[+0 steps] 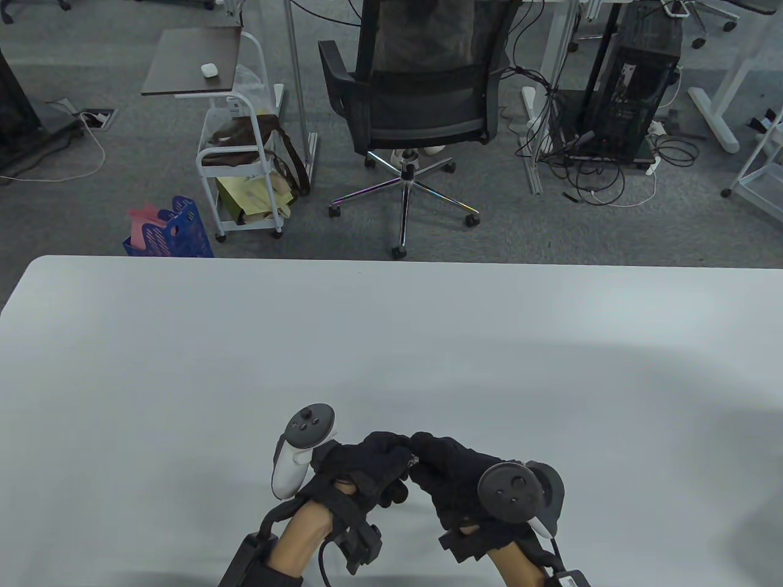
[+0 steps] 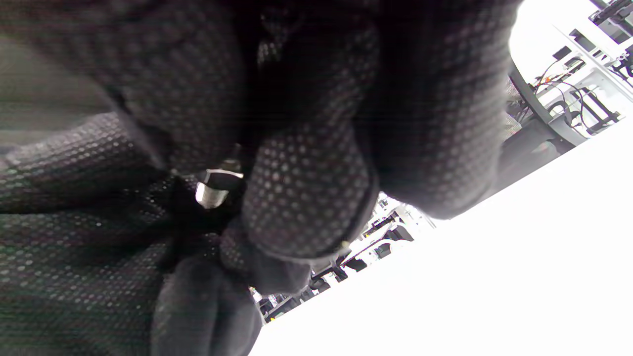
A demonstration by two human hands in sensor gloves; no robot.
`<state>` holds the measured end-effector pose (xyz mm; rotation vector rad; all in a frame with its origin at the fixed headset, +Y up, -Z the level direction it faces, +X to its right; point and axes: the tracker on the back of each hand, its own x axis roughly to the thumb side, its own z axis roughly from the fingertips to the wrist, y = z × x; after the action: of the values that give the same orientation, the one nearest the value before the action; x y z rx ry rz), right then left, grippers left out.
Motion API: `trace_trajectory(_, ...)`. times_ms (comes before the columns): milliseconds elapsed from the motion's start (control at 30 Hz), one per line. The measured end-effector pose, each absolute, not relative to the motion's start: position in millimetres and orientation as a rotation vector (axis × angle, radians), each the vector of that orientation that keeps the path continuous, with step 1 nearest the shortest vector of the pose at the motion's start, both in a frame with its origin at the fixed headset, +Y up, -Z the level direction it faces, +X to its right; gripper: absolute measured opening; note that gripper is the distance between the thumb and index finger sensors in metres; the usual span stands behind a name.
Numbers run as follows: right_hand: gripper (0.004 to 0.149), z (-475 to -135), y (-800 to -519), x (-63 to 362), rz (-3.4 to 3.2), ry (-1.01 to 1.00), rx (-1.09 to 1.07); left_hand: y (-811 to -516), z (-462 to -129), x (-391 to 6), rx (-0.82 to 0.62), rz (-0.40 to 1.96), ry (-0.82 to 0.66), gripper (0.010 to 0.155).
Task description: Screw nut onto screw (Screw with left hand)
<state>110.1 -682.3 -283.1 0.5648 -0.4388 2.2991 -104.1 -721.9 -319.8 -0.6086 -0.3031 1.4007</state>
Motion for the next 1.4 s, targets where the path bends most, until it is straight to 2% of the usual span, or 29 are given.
trace_trajectory(167,0.048,-282.4,-681.7,108.8,2.299,-0.438,0.573,-719.1,-320.8,-103.4,-0.622,1.394,-0.327,0.056)
trace_trajectory(267,0.048,-282.8,-681.5,109.4,2.292,-0.443,0.566,-720.9,-320.7,-104.0,-0.641,1.418,-0.338,0.058)
trace_trajectory(333,0.048,-283.1,-681.9,110.1,2.294,-0.44,0.565,-722.6,-320.2,-104.4,-0.624,1.42,-0.309,0.067)
trace_trajectory(433,0.048,-283.1,-681.9,110.2,2.299,-0.442,0.563,-722.3,-320.7,-104.7,-0.579,1.389,-0.281,0.058)
trace_trajectory(533,0.048,-282.9,-682.0,109.7,2.296,-0.438,0.567,-719.9,-321.0,-103.4,-0.622,1.39,-0.321,0.055)
trace_trajectory(633,0.048,-282.9,-681.9,110.0,2.293,-0.443,0.564,-721.0,-320.4,-103.3,-0.639,1.401,-0.335,0.057)
trace_trajectory(700,0.048,-283.0,-682.0,110.3,2.296,-0.443,0.565,-722.4,-319.4,-103.3,-0.628,1.399,-0.314,0.066)
trace_trajectory(867,0.048,-282.9,-682.0,109.8,2.295,-0.436,0.567,-719.4,-320.5,-102.3,-0.619,1.384,-0.321,0.056)
trace_trajectory(967,0.048,-282.8,-681.8,109.6,2.292,-0.441,0.565,-719.8,-320.0,-103.1,-0.647,1.409,-0.345,0.058)
trace_trajectory(1033,0.047,-283.1,-682.4,110.4,2.293,-0.439,0.564,-721.8,-319.3,-103.9,-0.637,1.426,-0.32,0.068)
trace_trajectory(1067,0.048,-283.0,-682.5,110.4,2.294,-0.44,0.565,-721.8,-319.4,-104.0,-0.627,1.418,-0.307,0.069)
trace_trajectory(1167,0.048,-283.2,-682.3,110.1,2.295,-0.441,0.566,-721.0,-320.4,-105.1,-0.583,1.391,-0.279,0.058)
trace_trajectory(1233,0.048,-283.1,-682.5,109.8,2.295,-0.437,0.572,-719.0,-320.7,-104.5,-0.612,1.389,-0.302,0.056)
trace_trajectory(1367,0.048,-283.0,-682.1,109.7,2.291,-0.445,0.568,-720.1,-320.4,-104.2,-0.646,1.419,-0.332,0.057)
trace_trajectory(1400,0.048,-283.4,-682.3,110.4,2.292,-0.445,0.566,-721.3,-319.6,-103.9,-0.646,1.423,-0.327,0.063)
